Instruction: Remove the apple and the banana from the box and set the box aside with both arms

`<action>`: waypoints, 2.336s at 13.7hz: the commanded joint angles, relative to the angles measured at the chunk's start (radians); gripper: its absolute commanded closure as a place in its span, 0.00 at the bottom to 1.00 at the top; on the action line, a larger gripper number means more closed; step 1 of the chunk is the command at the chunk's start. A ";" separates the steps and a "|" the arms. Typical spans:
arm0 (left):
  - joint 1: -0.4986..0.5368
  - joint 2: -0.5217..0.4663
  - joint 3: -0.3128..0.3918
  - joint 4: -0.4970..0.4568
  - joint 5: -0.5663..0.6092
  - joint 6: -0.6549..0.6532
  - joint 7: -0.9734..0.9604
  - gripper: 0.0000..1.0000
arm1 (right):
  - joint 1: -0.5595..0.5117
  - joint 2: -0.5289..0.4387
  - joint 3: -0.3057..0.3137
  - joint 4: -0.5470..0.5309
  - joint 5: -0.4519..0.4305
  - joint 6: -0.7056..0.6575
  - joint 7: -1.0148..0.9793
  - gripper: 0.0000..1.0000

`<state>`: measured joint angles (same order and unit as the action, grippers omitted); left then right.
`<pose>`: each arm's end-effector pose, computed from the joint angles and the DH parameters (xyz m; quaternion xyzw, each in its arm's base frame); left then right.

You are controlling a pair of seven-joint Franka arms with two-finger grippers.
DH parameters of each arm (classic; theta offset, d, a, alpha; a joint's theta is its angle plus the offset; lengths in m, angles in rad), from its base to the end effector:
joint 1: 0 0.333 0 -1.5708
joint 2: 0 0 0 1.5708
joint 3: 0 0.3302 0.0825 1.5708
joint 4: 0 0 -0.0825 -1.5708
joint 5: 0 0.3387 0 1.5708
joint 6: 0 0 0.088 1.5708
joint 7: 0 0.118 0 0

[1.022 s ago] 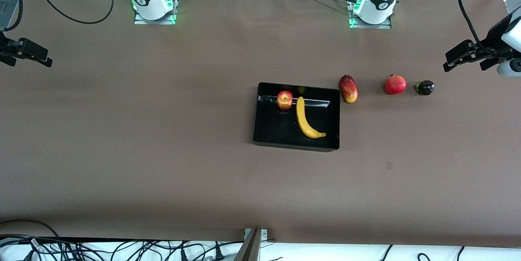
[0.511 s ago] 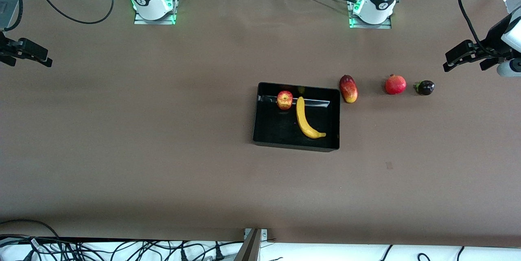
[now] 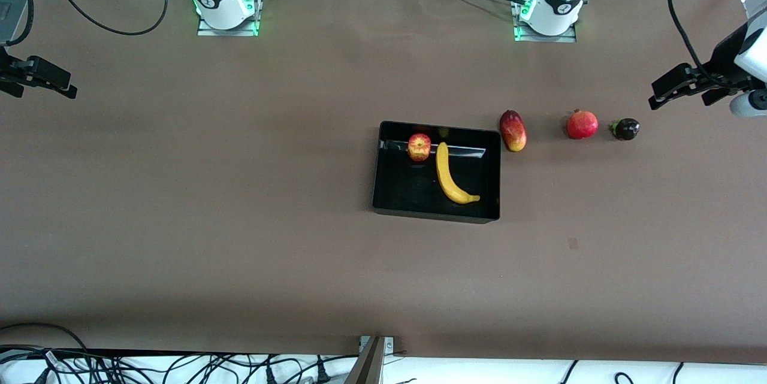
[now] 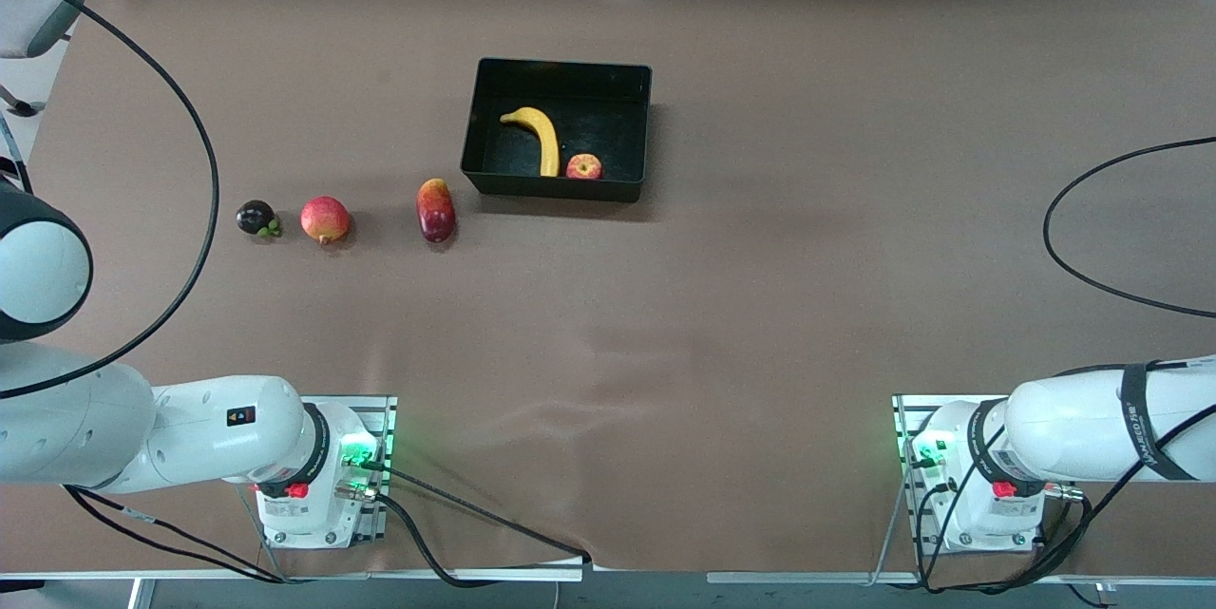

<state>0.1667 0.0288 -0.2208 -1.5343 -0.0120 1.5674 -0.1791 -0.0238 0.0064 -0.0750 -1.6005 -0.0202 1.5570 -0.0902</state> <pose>0.5176 -0.0275 0.6285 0.9980 0.0625 0.0014 0.0094 0.5054 -0.0524 0.6107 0.9996 -0.0042 -0.0258 0.0079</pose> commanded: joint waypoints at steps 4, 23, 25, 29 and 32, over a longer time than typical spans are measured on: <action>-0.122 0.127 -0.054 -0.023 0.066 0.129 -0.299 0.00 | -0.002 0.004 0.000 0.016 0.011 -0.011 0.003 0.00; -0.437 0.615 -0.161 -0.084 0.305 0.606 -1.022 0.00 | -0.002 0.004 0.000 0.017 0.011 -0.011 0.004 0.00; -0.435 0.615 -0.192 -0.153 0.355 0.670 -1.022 0.00 | -0.002 0.004 0.000 0.016 0.011 -0.011 0.004 0.00; -0.438 0.637 -0.229 -0.208 0.372 0.720 -1.005 0.00 | -0.002 0.004 0.000 0.017 0.011 -0.011 0.003 0.00; -0.447 0.640 -0.242 -0.240 0.372 0.723 -1.007 0.00 | -0.002 0.004 0.000 0.016 0.011 -0.011 0.003 0.00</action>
<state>-0.2784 0.6768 -0.4530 -1.7491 0.3347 2.2759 -1.1824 -0.0238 0.0069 -0.0750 -1.5994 -0.0202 1.5568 -0.0902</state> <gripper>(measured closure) 0.000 0.000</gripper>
